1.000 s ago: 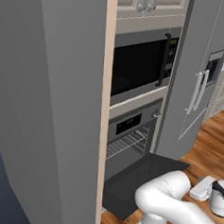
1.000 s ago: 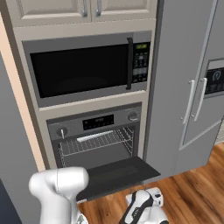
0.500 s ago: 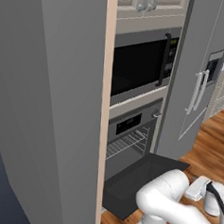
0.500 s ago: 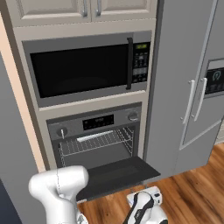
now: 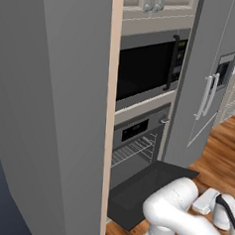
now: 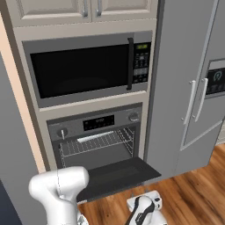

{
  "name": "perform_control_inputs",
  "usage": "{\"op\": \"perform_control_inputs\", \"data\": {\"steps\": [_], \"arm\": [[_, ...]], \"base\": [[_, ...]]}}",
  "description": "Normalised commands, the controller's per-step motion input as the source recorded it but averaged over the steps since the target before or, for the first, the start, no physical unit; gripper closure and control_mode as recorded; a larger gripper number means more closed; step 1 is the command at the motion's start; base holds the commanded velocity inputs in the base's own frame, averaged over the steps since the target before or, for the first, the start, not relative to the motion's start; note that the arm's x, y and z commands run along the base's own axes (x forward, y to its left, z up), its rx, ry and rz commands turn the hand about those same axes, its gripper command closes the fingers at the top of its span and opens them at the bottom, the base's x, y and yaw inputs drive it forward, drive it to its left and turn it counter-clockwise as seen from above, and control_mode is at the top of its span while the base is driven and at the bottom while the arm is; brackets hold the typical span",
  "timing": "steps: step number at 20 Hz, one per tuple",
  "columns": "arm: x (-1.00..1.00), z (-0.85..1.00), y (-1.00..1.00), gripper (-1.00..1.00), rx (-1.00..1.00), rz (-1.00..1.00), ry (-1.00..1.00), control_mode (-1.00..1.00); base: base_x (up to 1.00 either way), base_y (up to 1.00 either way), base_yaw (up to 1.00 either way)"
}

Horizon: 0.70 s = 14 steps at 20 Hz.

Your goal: Take the baked cake out of the oven and place it on the plate for cooling. Then close the oven door.

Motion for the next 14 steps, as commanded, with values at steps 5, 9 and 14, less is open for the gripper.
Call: {"op": "perform_control_inputs", "data": {"steps": [5, 9, 14], "arm": [[0.0, -0.29, 0.0, -1.0, 0.0, 0.0, 0.0, -1.0], [0.0, -0.31, 0.0, -1.0, 0.0, 0.0, 0.0, -1.0], [0.09, -0.25, 0.0, -1.0, 0.0, 0.0, 0.0, -1.0]], "base": [[0.0, 0.0, 0.0], [0.0, 0.0, 0.0], [0.0, 0.0, 0.0]]}}
